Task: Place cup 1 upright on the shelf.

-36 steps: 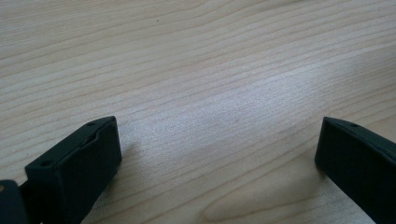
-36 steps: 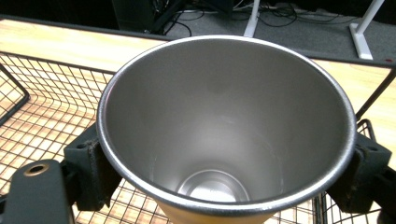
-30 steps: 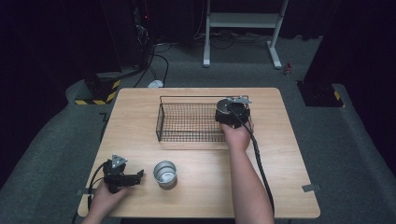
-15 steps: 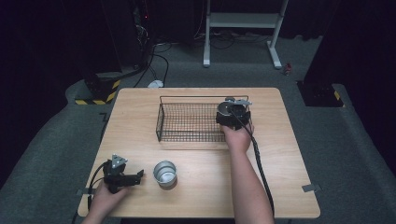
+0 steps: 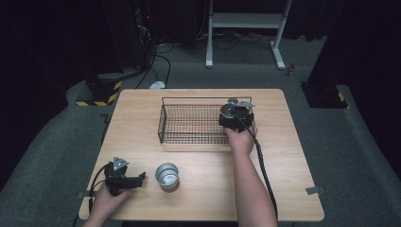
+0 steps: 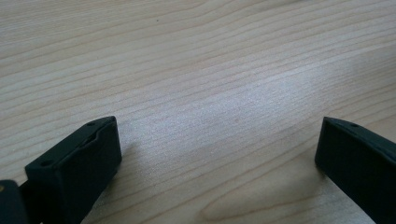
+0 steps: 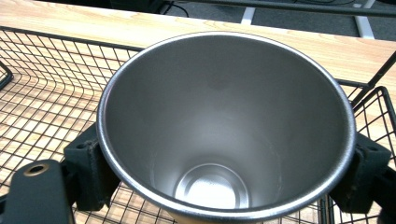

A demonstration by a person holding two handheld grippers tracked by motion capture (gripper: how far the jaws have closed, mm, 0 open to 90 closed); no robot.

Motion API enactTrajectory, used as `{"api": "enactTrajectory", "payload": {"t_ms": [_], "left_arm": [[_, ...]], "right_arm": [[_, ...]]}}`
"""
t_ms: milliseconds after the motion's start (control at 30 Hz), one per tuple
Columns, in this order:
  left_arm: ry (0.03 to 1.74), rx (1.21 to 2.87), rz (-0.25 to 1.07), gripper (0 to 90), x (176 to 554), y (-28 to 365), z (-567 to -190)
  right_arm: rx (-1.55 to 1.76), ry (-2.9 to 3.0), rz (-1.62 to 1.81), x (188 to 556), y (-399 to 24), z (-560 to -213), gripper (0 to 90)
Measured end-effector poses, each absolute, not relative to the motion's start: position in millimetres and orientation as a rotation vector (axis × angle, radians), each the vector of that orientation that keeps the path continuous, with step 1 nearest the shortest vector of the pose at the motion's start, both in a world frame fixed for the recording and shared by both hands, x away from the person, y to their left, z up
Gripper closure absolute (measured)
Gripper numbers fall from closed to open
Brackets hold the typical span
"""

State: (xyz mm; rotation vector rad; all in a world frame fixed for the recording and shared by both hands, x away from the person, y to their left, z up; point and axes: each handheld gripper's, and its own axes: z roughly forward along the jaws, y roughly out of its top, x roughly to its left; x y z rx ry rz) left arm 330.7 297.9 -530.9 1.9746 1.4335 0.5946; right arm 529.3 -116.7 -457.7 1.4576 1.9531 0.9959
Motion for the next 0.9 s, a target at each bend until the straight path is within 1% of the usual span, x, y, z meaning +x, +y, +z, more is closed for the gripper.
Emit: {"api": "enactTrajectory", "payload": {"t_ms": [900], "left_arm": [[1.435,1.973,0.594,0.6,330.5,297.7,-531.0]], "right_arm": [[1.456,1.971,0.98,524.7,-115.4,-460.3,13.3]]}}
